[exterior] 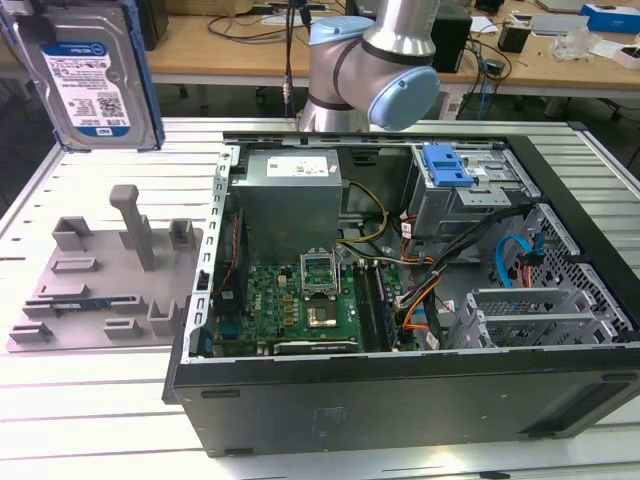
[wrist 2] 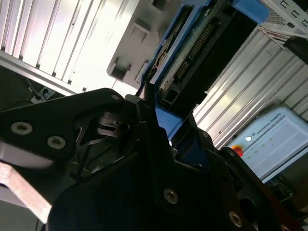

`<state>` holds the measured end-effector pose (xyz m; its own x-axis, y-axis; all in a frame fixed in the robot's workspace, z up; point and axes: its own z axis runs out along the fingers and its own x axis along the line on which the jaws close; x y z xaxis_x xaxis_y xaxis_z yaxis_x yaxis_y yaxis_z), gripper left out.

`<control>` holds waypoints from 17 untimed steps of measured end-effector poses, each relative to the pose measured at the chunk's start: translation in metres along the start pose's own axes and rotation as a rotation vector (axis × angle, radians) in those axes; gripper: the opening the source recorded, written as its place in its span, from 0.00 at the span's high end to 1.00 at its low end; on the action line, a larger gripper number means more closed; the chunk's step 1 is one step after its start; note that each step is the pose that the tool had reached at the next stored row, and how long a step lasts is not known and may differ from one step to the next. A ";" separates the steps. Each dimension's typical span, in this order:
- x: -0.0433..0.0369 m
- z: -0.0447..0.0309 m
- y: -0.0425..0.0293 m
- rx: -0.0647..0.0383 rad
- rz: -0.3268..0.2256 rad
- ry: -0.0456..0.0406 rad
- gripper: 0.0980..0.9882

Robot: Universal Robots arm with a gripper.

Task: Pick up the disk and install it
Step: 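Pick up the disk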

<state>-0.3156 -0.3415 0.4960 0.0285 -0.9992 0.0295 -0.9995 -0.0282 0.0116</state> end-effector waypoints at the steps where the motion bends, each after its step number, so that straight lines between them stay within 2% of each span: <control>1: 0.0013 0.0000 -0.0042 0.000 0.000 0.0000 0.70; 5: 0.0124 -0.0001 -0.0408 0.000 0.000 0.0000 0.70; 9: 0.0178 -0.0001 -0.0606 0.000 0.000 -0.0001 0.70; 10: 0.0206 -0.0002 -0.0697 0.000 0.000 0.0000 0.70; 17: 0.0344 -0.0002 -0.1024 -0.003 0.000 -0.0002 0.70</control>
<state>-0.2122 -0.3730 0.4960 0.0284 -0.9992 0.0293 -0.9995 -0.0280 0.0143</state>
